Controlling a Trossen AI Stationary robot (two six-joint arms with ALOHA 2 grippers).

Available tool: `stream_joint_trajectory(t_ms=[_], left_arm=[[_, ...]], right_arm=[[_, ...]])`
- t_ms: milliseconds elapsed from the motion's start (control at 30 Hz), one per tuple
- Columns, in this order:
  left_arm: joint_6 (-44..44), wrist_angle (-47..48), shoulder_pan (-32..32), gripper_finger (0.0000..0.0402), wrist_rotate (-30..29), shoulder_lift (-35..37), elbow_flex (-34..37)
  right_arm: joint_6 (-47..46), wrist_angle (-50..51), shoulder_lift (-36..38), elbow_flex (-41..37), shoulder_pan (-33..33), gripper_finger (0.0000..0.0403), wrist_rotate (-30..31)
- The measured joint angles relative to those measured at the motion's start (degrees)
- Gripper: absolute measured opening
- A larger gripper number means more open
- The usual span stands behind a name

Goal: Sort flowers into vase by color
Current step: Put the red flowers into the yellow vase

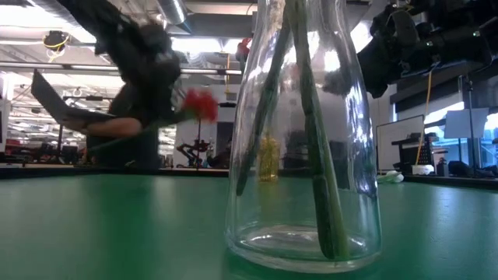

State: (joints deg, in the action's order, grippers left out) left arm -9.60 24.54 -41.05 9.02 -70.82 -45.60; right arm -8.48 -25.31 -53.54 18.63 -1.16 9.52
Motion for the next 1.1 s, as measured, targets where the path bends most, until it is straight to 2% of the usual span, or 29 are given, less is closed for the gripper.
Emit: stream_joint_trajectory(t_ms=[200,400,700,900,1100], left_arm=[[-2.28,-13.13,4.8,0.0012,7.77,8.3,-0.11],[-2.31,-27.1,10.67,0.0012,8.13,9.24,-0.11],[-0.43,-50.31,17.44,0.0012,8.41,1.19,-0.22],[-0.47,-63.96,17.42,0.0012,7.85,-6.58,-0.22],[-0.53,-75.07,16.48,0.0012,7.68,-10.73,-0.22]], right_arm=[[1.41,1.3,-0.02,0.0,0.01,0.0199,-0.02],[1.38,3.53,-0.02,0.0,0.01,0.0199,-0.04],[1.71,3.82,-0.02,0.0,0.01,0.0199,-0.07],[1.71,4.51,-0.02,0.0,0.01,0.0199,-0.09],[1.37,4.6,-0.02,0.0,0.01,0.0199,-1.19]])
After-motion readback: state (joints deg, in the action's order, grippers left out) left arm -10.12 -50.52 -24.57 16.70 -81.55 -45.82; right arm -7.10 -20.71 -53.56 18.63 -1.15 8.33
